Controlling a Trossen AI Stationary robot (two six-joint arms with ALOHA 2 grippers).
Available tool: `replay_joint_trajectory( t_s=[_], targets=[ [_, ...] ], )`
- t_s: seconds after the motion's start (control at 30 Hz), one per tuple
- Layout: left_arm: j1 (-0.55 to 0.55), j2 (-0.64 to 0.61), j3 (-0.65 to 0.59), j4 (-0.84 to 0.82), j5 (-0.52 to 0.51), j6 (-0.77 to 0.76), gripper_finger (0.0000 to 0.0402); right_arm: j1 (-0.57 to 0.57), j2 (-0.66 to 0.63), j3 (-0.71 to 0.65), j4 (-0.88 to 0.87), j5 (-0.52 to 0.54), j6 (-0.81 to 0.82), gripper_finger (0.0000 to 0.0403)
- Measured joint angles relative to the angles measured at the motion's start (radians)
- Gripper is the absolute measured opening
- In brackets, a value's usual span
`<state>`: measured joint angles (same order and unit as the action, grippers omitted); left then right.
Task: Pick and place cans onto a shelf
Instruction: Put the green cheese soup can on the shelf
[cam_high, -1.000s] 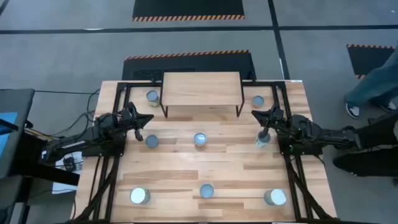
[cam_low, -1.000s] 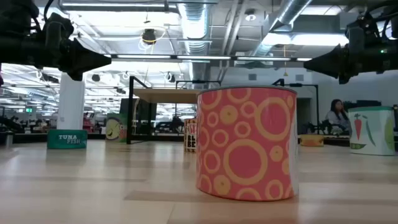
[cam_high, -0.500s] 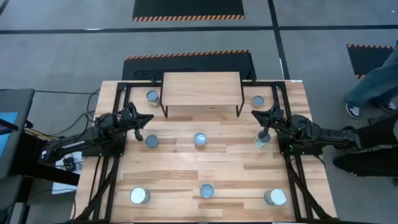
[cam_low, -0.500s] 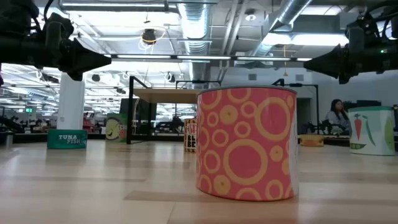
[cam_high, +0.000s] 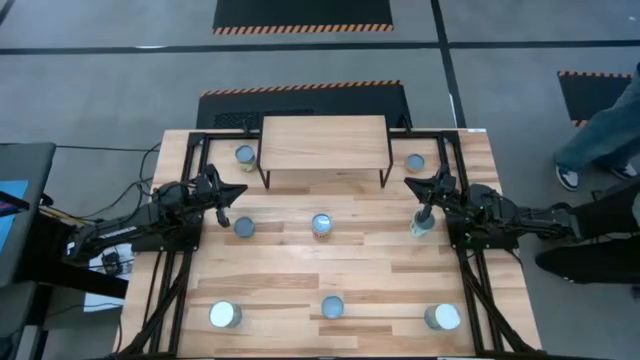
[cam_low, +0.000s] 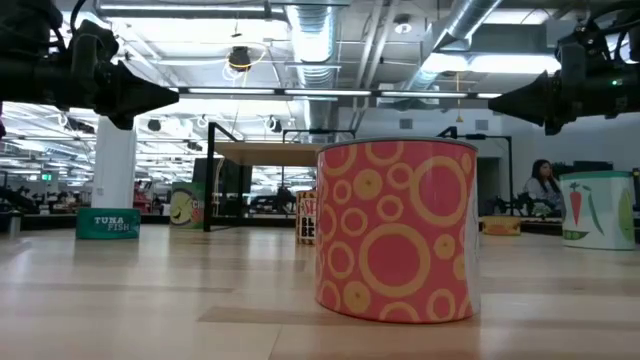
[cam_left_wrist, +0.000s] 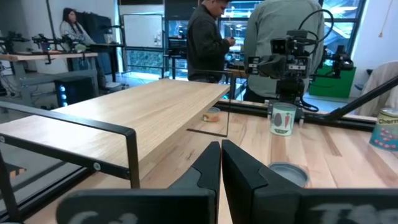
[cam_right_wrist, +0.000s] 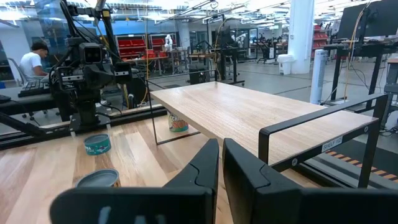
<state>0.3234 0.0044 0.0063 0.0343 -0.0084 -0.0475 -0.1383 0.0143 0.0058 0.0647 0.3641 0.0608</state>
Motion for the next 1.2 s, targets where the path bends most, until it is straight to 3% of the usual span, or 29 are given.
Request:
replay_joint_trajectory(
  t_s=[0.17,0.33,0.57,0.87,1.0,1.2],
  targets=[
    [0.000,0.000,0.000,0.032,0.005,-0.015,0.0004,0.000,0.000,0.000,0.000,0.000,0.000,0.0049],
    [0.000,0.001,0.000,0.071,0.062,-0.149,0.0004,0.000,0.000,0.000,0.000,0.000,0.000,0.0049],
    [0.000,0.003,0.006,0.198,0.025,-0.080,0.0004,0.000,0.000,0.000,0.000,0.000,0.000,0.0049],
    [-0.002,0.014,0.087,0.153,0.073,0.013,0.0000,0.000,0.000,0.000,0.000,0.000,0.000,0.0049],
    [0.003,0.071,0.179,0.112,-0.047,0.039,0.0000,0.000,0.000,0.000,0.000,0.000,0.000,0.0049],
    [0.046,0.281,0.446,-0.182,-0.237,0.056,0.0000,0.000,0.000,0.000,0.000,0.000,0.000,0.0049]
  ],
)
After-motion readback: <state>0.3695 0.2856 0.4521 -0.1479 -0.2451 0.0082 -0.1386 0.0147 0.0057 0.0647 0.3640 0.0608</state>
